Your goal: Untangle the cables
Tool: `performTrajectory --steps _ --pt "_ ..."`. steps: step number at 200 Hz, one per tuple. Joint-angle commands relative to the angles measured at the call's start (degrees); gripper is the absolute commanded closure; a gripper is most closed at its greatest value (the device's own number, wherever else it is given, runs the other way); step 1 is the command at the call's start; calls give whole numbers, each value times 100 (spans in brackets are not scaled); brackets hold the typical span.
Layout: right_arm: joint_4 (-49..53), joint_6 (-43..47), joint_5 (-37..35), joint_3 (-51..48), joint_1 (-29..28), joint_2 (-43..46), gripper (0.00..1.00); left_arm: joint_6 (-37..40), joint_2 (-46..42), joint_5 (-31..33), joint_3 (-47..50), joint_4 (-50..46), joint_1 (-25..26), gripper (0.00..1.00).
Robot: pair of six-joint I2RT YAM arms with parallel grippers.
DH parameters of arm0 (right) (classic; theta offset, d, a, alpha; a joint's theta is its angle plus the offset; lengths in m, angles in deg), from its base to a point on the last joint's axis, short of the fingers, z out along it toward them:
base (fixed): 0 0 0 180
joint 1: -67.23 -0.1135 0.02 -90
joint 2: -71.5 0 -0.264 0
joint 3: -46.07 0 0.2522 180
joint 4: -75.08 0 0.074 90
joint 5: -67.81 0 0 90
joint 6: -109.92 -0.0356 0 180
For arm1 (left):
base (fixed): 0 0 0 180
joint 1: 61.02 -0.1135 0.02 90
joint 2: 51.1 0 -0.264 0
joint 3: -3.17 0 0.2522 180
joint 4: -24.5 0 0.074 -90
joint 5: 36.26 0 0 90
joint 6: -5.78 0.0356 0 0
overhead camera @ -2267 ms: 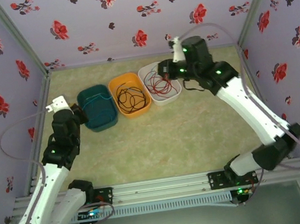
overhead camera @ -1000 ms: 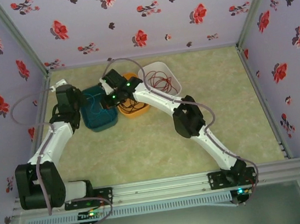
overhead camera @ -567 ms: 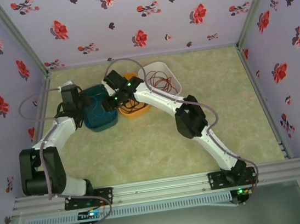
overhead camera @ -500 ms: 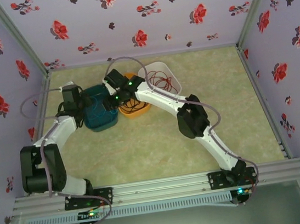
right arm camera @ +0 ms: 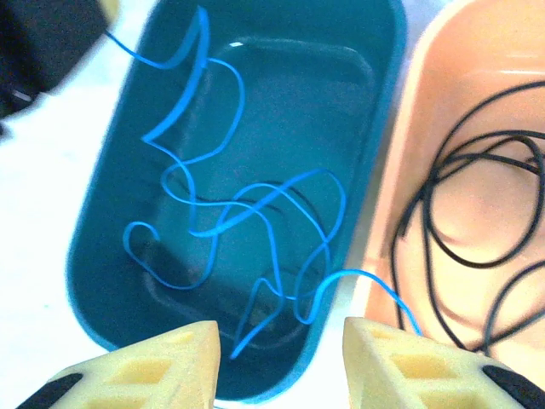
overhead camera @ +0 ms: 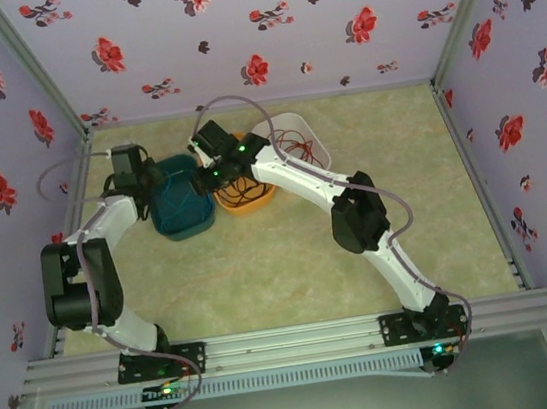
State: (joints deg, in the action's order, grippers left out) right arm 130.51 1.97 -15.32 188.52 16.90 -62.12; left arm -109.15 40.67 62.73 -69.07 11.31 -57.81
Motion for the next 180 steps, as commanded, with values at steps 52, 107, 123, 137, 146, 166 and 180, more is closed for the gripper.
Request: performTrajectory --steps 52,107,123,137,146,166,180 --pt "20 380 -1081 -910 25 1130 56 436 -2016 -118 -728 -1083 -109 100" --pt "-432 307 -1286 -1637 59 1723 56 460 -2596 -630 -1812 -1498 -109 100" --pt "-541 260 -1272 -1866 59 1865 56 552 -2569 -633 -2130 -1599 -114 100" --pt "-652 225 -1267 -2087 59 1995 56 656 -2531 -610 -2405 -1658 -115 100" --pt "-709 206 -1267 -2221 58 2069 56 665 -2496 -611 -2617 -1696 -126 100" --pt "-813 176 -1319 -2491 59 2210 55 537 -2460 -787 -3056 -1602 -119 100" --pt "-886 148 -1370 -2641 65 2265 54 471 -2392 -884 -3412 -1558 -118 100"
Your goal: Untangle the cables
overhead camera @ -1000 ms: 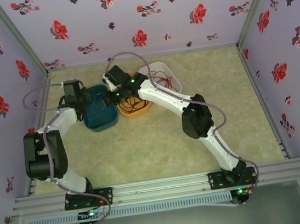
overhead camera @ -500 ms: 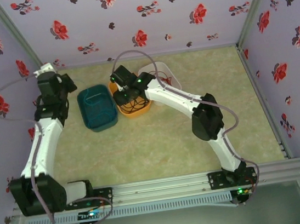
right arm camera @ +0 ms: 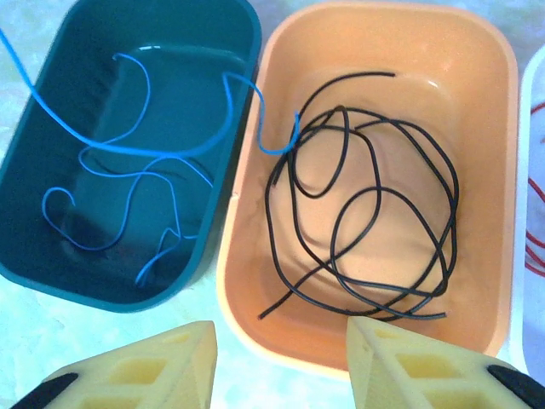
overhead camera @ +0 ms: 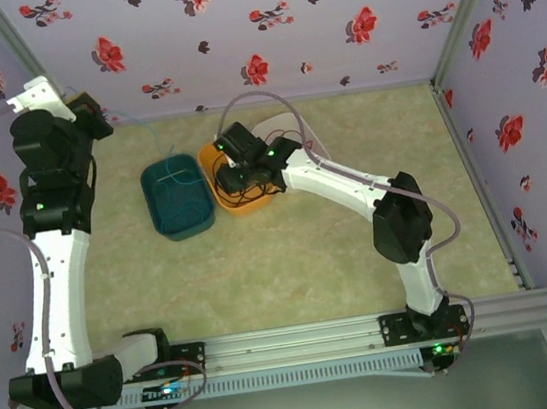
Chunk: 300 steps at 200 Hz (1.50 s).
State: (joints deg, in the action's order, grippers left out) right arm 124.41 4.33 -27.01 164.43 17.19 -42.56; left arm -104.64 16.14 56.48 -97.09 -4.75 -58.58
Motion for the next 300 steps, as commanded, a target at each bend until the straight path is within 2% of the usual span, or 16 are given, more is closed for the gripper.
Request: performTrajectory --steps 1,33,73,84,106,124,225,266,300 --pt "-282 -91 -202 -249 37 312 54 21 65 -258 -630 47 -42 100" --pt "-431 -192 -227 -527 34 454 51 128 242 -250 -1289 -101 -42 100" --pt "-466 -295 -576 -789 31 682 42 141 274 -279 -1145 -99 -46 100" --pt "-472 -252 -700 -884 22 794 37 188 272 -274 -1074 -87 -42 100" --pt "-674 -264 -992 -1303 25 1187 20 311 287 -252 -1010 -112 -58 100" --pt "-739 -311 -1353 -1650 25 1546 1 401 305 -223 -981 -168 -50 100" --pt "-1113 -343 -3415 -3531 36 3965 1 428 382 -274 -767 -165 -64 100" --pt "-1145 -304 -3807 -3793 30 4446 1 365 364 -302 -532 -132 -59 100" --pt "-1098 -304 -4057 -3841 34 4609 1 218 225 -393 28 -16 -62 100"
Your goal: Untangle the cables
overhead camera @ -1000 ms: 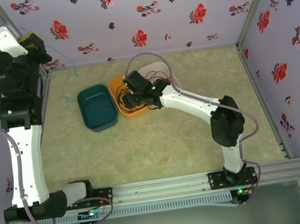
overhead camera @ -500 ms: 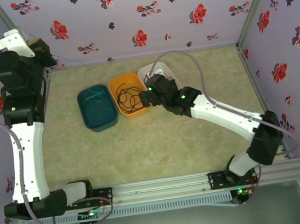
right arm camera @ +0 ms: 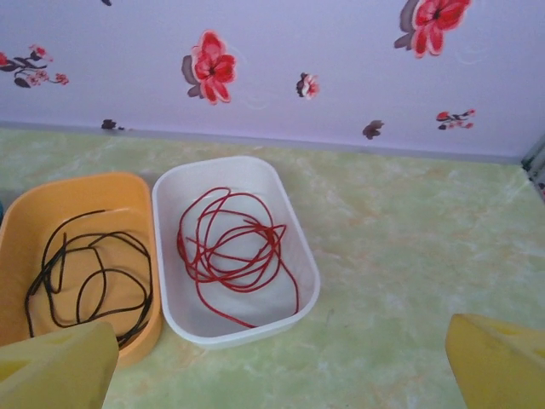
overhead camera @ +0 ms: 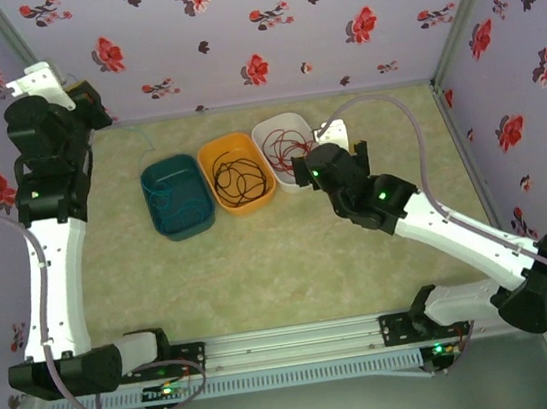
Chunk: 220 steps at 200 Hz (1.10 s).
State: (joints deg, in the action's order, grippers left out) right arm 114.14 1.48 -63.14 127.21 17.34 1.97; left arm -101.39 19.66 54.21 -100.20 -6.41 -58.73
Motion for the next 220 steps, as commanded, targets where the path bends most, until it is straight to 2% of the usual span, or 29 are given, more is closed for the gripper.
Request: performTrajectory --steps 1,56,114,165,185,220 --pt "-70 -20 -446 -119 17 163 1 -110 -125 -172 356 146 -45 100" --pt "-122 -24 -563 -230 19 435 1 -226 -238 -212 981 154 -39 100" --pt "168 -195 -852 -180 14 649 1 10 -56 -167 1333 -749 244 100" --pt "280 -320 -949 -335 15 1033 1 249 258 590 1897 -986 806 100" --pt "298 -387 -968 -428 23 1158 1 236 406 773 2053 -975 902 100" --pt "410 -457 -1050 -491 31 1292 1 249 578 1479 2200 -1160 945 100"
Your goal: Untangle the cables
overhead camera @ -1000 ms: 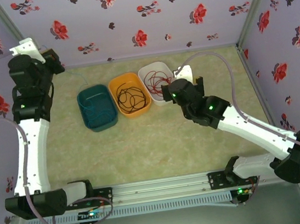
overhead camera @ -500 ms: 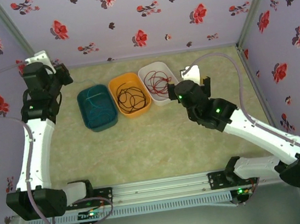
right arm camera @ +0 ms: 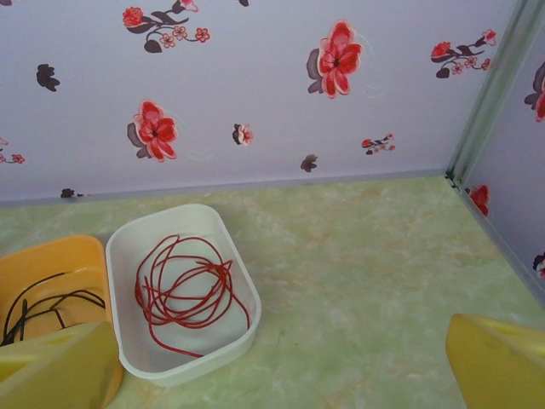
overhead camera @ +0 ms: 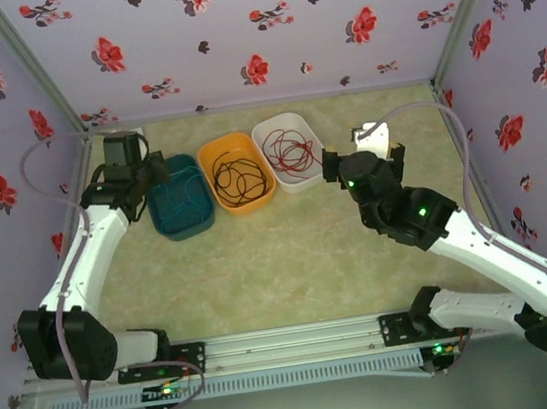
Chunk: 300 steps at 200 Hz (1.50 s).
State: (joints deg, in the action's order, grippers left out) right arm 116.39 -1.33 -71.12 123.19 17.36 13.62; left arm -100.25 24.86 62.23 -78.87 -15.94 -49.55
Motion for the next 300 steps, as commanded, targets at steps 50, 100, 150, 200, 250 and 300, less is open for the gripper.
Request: performTrajectory --steps 50,100,150,200,250,300 --pt "161 -230 -258 -159 38 103 1 135 146 1511 105 -484 22 100" --pt "224 -239 -223 -115 49 -2 1 83 614 1375 140 -336 189 100" --pt "321 -265 -223 -96 66 58 1 67 1474 1275 -153 -295 411 100" --pt "364 -278 -225 -124 86 63 1 12 2301 976 -451 -199 409 100" --pt "352 -291 -209 -122 118 32 1 -80 3058 753 -873 -198 321 100" --pt "348 -300 -197 -100 170 -19 1 -137 3492 577 -1073 -242 252 81"
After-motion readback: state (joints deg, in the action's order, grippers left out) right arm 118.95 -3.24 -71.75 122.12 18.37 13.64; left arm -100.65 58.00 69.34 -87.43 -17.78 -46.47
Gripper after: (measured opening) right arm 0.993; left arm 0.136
